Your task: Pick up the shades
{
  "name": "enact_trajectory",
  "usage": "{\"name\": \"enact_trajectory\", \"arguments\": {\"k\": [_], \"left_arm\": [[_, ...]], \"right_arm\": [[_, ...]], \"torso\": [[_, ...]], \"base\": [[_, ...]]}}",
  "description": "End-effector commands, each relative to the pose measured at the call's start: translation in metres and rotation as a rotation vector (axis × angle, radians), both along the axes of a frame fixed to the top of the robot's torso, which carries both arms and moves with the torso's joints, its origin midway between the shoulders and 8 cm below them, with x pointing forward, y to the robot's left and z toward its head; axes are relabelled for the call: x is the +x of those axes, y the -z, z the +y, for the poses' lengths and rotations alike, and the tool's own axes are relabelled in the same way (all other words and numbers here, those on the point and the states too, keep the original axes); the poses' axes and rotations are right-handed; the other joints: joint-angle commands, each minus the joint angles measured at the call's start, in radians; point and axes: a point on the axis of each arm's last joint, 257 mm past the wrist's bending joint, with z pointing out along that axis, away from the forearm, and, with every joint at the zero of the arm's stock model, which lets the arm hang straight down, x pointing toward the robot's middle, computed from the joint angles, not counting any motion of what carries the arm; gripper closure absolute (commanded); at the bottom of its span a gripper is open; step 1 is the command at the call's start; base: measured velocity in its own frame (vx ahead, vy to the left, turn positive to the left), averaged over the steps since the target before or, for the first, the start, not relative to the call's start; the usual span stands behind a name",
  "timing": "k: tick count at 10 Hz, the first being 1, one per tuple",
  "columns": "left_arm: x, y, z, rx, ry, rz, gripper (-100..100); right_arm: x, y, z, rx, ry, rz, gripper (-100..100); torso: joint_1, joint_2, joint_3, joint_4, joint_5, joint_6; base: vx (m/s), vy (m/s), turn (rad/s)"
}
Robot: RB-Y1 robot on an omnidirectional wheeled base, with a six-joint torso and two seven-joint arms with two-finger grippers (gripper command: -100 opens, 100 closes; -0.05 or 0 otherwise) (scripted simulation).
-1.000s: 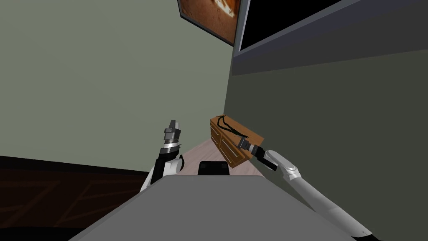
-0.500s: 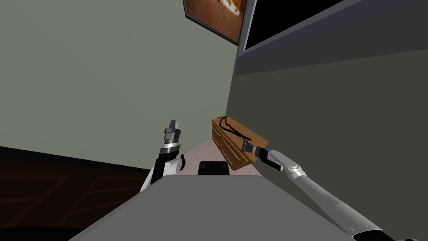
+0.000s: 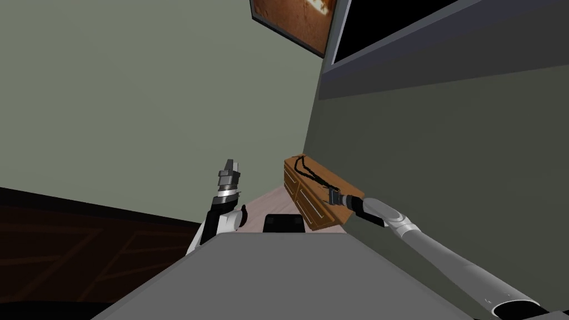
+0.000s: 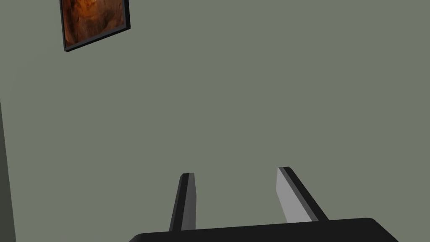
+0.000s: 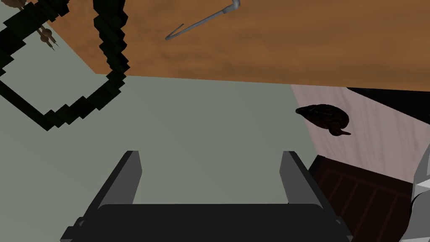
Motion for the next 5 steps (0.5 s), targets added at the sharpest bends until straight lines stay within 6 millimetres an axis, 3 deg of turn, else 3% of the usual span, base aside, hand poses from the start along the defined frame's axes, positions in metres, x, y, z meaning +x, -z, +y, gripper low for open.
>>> {"name": "enact_trajectory", "arguments": {"k": [1, 2, 5], "left_arm": [[0.000, 0.000, 0.000, 0.000, 0.000, 0.000, 0], [0.000, 0.000, 0.000, 0.000, 0.000, 0.000, 0], [0.000, 0.000, 0.000, 0.000, 0.000, 0.000, 0]], "right_arm": [[-0.017, 0.014, -0.033, -0.111, -0.041, 0.033, -100], [-0.017, 0.014, -0.033, -0.111, -0.041, 0.033, -100], [-0.041, 0.028, -0.093, -0.299, -0.112, 0.096, -100]], "torso": [[0.000, 0.000, 0.000, 0.000, 0.000, 0.000], [0.001, 0.000, 0.000, 0.000, 0.000, 0.000], [0.001, -0.001, 0.000, 0.000, 0.000, 0.000]], "base": [[0.062, 0.028, 0.147], [0.048, 0.022, 0.032], [0.065, 0.023, 0.097]]}}
